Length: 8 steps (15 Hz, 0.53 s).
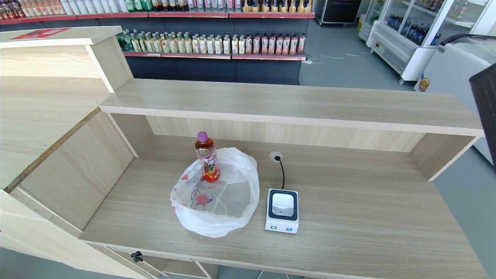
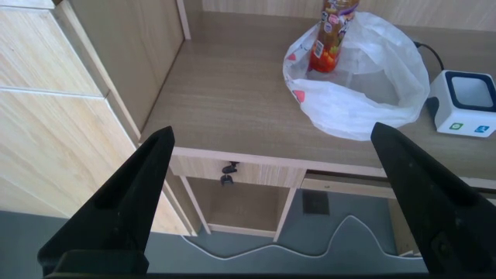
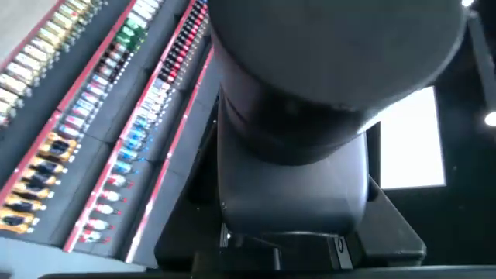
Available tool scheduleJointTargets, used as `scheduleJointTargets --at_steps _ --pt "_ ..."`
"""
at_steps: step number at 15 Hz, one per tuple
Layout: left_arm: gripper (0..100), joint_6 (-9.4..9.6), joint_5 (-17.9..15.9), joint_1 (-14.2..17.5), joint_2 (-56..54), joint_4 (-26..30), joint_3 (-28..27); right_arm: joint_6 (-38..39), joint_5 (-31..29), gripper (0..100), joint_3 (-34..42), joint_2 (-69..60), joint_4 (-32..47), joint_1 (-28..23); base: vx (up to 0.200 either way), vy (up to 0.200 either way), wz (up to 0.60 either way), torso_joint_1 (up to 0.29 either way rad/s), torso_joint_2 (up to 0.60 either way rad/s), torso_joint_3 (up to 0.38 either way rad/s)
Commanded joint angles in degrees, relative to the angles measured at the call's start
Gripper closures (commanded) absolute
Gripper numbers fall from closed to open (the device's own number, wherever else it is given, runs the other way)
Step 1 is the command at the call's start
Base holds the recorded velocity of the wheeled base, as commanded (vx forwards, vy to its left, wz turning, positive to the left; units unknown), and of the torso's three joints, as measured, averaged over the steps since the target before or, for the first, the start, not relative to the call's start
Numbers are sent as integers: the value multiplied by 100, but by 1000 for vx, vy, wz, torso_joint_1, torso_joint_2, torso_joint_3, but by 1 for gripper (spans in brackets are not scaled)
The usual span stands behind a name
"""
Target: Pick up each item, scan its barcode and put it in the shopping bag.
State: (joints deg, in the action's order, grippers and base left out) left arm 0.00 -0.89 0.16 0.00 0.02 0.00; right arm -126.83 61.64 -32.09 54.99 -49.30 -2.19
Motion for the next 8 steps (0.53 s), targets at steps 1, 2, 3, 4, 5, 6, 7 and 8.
scheduleJointTargets --at_steps 1,2,3,4,5,6,7,8 --pt "0 0 1 2 0 -2 0 -202 -38 100 18 -173 -1 281 0 0 0 0 0 0" --pt "0 0 1 2 0 -2 0 -210 -99 100 9 -173 -27 395 0 0 0 0 0 0" --pt "0 0 1 2 0 -2 0 -219 -152 100 1 -173 -45 545 0 0 0 0 0 0" --pt "0 0 1 2 0 -2 0 -237 -152 100 -8 -182 -45 641 0 0 0 0 0 0" --pt "0 0 1 2 0 -2 0 -237 -161 100 -8 -208 -36 808 0 0 0 0 0 0" --pt "0 0 1 2 0 -2 0 -246 -169 100 27 -314 -27 914 0 0 0 0 0 0" --pt "0 0 1 2 0 -2 0 -263 -196 100 71 -384 -18 1046 0 0 0 0 0 0" --pt "0 0 1 2 0 -2 0 -298 -213 100 124 -419 -10 1177 0 0 0 0 0 0"
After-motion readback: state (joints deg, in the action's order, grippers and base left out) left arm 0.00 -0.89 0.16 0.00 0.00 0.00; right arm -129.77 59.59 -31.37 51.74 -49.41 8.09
